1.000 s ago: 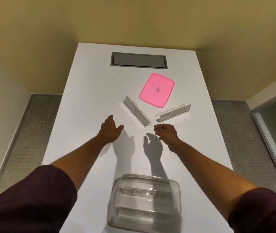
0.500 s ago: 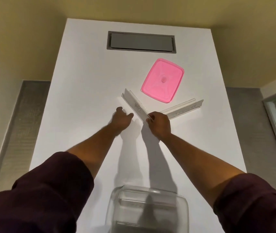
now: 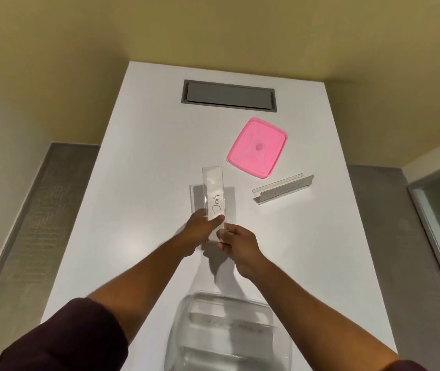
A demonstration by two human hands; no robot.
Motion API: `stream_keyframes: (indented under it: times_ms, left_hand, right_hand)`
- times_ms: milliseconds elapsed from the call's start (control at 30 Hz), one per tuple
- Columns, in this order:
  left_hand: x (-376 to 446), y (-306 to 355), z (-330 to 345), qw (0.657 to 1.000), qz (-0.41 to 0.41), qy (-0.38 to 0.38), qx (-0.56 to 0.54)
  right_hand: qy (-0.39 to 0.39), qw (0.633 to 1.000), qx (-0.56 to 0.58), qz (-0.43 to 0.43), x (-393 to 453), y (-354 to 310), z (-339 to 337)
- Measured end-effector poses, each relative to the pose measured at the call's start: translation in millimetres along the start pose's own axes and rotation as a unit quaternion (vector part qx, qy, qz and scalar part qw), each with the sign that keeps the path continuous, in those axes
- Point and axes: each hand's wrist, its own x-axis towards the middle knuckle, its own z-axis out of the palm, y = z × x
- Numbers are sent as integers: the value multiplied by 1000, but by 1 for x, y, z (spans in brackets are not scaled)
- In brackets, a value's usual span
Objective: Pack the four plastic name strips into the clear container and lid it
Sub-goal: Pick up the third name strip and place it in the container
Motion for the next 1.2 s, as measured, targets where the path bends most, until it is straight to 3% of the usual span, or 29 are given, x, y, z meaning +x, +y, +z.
stream_keyframes:
  times_ms: [300,367,500,600,667,767,867,1200]
  left_hand:
    - [-86,-20,-12,998,63,2,14]
    - [-99,-23,-16,994,90,16,59]
    - [-123,-30,-30,974,130,45,182]
    - [-141,-40,-37,941,176,38,287]
    - [-149,-46,-35,913,205,36,352]
    - [-161,-58,-26,880,228,36,416]
    - [-170,-71,-13,849,262,39,456]
    - [-183,-112,11,820,308,17,482]
  right_hand:
    - [-51,995,-84,-19,-81,17,-2]
    - [4,985,-161,-58,-92,13,-5]
    - [165,891,-336,-255,-111,3,-19]
    - [193,785,-430,-401,-126,-6,-33]
    - [169,718,-494,-460,-133,-11,-41]
    - [89,660,-603,-440,-143,-11,-55]
    - [16,635,-660,-401,-150,-1,-71]
    - [84,633,-684,-353,-172,54,-113]
